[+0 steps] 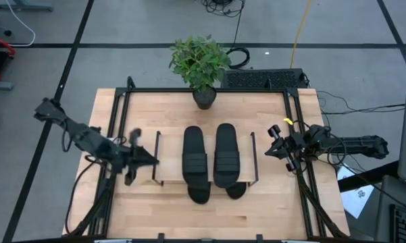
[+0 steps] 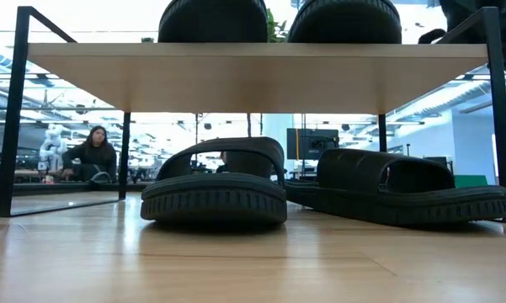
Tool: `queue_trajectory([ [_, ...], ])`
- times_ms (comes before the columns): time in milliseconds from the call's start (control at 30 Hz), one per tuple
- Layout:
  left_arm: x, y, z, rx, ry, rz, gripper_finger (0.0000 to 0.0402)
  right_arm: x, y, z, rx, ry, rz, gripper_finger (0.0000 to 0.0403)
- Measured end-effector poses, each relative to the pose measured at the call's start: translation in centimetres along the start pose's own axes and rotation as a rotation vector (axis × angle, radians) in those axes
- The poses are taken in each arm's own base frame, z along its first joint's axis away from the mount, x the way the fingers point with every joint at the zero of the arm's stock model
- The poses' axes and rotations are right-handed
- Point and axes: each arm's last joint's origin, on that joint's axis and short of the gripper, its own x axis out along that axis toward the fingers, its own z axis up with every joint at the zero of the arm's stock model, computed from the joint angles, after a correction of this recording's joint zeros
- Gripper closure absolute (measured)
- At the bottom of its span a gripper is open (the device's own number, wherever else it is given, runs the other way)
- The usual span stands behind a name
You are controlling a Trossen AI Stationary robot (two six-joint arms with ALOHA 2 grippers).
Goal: Pick and place slides into the shelf
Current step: Adjust the black slipper under the shelf
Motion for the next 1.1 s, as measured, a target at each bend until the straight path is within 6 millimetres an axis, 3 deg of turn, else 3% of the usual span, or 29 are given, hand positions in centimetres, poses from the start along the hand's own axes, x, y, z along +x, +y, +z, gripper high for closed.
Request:
queue_trajectory([
  [167,-3.2,-2.9,-4.3,-0.046,-0.106,0.157,0.0402,0.2,0.0,-1.0,-0.030,0.108,-0.044,0.0403],
  [400,-5.1,-5.2,-8.3,-0.112,-0.134,0.279,0.0401,2.1,-0.1,-0.6,-0.081,0.290,-0.103,0.0403],
  [633,-5.5,-5.4,-9.1,-0.176,-0.110,0.313,0.0401,4.0,-0.4,4.7,-0.220,0.339,-0.237,0.0403],
  [800,-5.4,-5.8,-9.4,-0.174,-0.084,0.287,0.0401,4.9,0.9,8.9,-0.202,0.345,-0.065,0.0403],
  [933,-5.4,-5.9,-9.6,-0.173,-0.059,0.287,0.0401,6.0,1.9,9.2,-0.221,0.469,-0.119,0.0403],
  [1100,-5.3,-6.1,-9.9,-0.176,-0.009,0.291,0.0401,8.0,4.5,10.5,-0.158,0.461,0.070,0.0403],
])
